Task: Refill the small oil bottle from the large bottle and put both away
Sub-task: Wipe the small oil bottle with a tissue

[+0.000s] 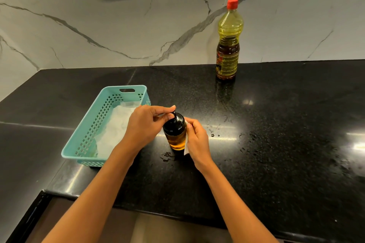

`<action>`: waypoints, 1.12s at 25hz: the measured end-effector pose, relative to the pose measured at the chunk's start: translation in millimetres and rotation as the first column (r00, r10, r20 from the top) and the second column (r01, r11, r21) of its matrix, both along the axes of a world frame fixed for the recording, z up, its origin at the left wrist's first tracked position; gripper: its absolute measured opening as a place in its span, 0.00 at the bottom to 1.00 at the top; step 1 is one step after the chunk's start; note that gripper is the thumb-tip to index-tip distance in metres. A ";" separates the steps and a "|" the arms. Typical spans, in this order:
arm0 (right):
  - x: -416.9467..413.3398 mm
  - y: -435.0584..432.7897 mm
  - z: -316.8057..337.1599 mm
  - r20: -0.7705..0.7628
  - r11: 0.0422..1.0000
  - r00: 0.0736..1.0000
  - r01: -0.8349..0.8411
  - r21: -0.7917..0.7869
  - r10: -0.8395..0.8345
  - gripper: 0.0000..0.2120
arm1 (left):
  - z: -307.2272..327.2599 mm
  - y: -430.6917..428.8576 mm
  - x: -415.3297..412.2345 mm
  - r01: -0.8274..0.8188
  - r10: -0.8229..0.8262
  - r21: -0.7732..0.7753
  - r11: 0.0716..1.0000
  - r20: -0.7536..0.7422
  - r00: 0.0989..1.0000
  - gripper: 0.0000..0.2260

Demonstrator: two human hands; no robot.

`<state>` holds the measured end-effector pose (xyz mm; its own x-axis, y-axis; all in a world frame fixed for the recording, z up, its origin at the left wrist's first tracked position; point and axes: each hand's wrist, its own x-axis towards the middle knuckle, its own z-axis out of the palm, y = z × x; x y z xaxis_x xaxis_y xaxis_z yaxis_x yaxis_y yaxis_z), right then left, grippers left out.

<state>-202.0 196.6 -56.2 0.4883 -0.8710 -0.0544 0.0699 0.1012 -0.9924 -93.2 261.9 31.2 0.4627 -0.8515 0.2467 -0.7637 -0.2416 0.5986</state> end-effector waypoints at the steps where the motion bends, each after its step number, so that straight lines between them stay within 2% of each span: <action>1: -0.5 1.1 3.9 0.049 1.000 0.999 -0.021 -0.004 0.021 0.13 | -0.3 -0.2 0.3 -0.001 0.001 0.000 1.000 -0.002 1.000 0.12; 3: -3.1 11.4 0.6 0.080 0.999 0.996 -0.034 -0.013 0.035 0.17 | -0.9 -0.5 1.0 0.001 -0.001 -0.003 1.000 -0.008 1.000 0.12; 8: -3.1 4.3 -14.8 -0.051 0.997 0.996 -0.075 0.015 0.075 0.18 | -1.6 -0.2 0.7 0.005 -0.005 -0.012 1.000 0.009 1.000 0.12; 13: -2.1 -9.7 7.3 0.021 0.991 0.994 -0.107 -0.084 0.109 0.18 | -2.4 -1.0 6.6 0.039 -0.039 -0.015 0.999 0.008 0.999 0.12; 16: -4.0 -7.7 -4.2 -0.001 0.989 0.989 -0.145 -0.013 0.145 0.19 | -1.6 -0.8 7.9 0.038 -0.037 -0.024 0.999 0.052 0.998 0.13; 19: -4.3 -17.4 -3.6 -0.007 0.973 0.975 -0.222 0.060 0.223 0.19 | -9.4 -0.8 10.7 0.075 -0.063 -0.107 0.991 0.111 0.992 0.12; 24: -6.7 -25.7 10.6 0.026 0.972 0.971 -0.236 -0.016 0.237 0.18 | -29.0 -1.3 19.9 0.201 -0.117 -0.268 0.942 0.297 0.948 0.10; 28: -6.8 -25.5 -4.9 -0.100 0.965 0.961 -0.252 0.068 0.258 0.18 | -39.3 -4.3 21.5 0.248 -0.118 -0.349 0.904 0.353 0.928 0.07</action>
